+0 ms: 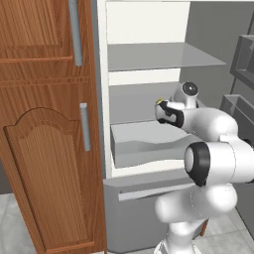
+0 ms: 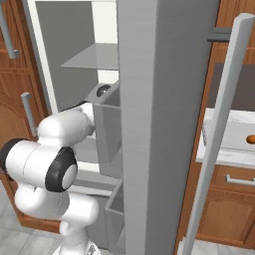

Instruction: Pick the tangerine and pear from the fridge and place them inside the tupperware on the counter.

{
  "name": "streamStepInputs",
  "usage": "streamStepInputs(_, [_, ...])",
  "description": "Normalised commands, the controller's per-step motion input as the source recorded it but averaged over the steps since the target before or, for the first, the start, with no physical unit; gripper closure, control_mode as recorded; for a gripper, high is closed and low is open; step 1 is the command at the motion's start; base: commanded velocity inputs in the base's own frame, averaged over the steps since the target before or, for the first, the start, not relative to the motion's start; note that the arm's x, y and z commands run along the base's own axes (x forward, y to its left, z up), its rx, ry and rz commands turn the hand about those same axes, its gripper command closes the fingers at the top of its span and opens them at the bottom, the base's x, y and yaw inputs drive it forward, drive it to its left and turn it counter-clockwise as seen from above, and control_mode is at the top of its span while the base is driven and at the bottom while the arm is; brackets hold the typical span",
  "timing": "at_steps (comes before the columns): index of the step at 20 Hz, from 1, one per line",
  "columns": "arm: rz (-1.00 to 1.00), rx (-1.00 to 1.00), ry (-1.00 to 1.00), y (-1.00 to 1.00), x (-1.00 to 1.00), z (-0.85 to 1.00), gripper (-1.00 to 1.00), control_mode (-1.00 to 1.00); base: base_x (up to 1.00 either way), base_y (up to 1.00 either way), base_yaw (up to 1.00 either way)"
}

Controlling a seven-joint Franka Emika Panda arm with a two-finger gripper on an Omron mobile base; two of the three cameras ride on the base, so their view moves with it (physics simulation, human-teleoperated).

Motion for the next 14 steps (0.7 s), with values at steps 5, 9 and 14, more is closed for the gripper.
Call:
streamStepInputs(5, [0.0, 0.0, 0.0, -0.08, 0.36, -0.04, -1.0, -1.0, 0.0, 0.0, 0.0])
streamStepInputs(9, [0.0, 0.0, 0.0, -0.08, 0.37, -0.11, -1.0, -1.0, 0.0, 0.0, 0.0])
streamStepInputs(14, [0.0, 0.0, 0.0, -0.11, 0.38, -0.16, -1.0, -1.0, 0.0, 0.0, 0.0])
